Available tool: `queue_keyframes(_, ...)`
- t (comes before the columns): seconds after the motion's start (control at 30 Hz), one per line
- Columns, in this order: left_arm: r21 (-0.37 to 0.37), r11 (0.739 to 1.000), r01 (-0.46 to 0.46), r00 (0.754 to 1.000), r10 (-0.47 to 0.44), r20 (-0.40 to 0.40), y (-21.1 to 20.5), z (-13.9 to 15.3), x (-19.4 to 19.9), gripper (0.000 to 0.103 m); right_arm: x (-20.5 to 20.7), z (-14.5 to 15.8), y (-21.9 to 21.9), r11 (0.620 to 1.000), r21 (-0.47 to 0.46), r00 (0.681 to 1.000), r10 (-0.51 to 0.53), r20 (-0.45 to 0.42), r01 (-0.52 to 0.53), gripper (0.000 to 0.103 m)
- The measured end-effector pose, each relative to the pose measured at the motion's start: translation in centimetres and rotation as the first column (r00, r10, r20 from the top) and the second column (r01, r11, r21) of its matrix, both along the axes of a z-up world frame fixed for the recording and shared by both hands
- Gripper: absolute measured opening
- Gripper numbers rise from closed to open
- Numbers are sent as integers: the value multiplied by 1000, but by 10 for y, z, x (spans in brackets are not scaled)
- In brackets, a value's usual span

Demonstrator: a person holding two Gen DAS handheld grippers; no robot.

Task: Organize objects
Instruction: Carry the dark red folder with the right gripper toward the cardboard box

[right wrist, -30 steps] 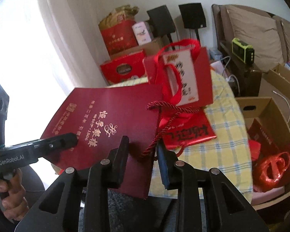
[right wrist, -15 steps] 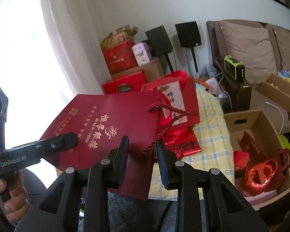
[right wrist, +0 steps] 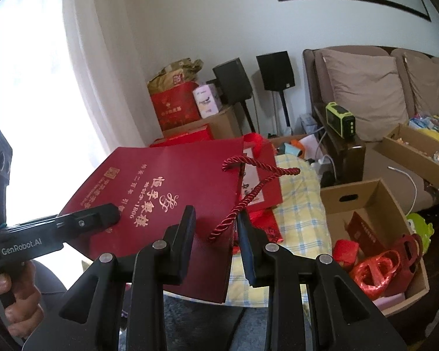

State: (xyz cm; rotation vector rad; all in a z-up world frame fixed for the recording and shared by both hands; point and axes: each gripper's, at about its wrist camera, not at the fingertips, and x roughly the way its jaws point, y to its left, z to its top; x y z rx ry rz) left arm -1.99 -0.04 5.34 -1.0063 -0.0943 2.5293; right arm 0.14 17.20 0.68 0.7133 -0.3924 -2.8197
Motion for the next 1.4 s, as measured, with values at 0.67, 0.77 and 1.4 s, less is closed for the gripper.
queue_keyframes(0.67, 2, 1000, -8, 998, 8, -61, 6, 25, 16, 29, 14, 16, 3, 999, -41, 1000, -8, -20, 7, 29)
queue_keyframes(0.77, 3, 1000, 3, 998, -3, -68, 11, 28, 20, 29, 20, 20, 8, 999, -46, 999, -23, -27, 22, 29)
queue_keyframes(1.4, 7, 999, 35, 991, -34, -129, 26, 47, 31, 29, 44, 43, 23, 998, -30, 996, -56, -67, 54, 29)
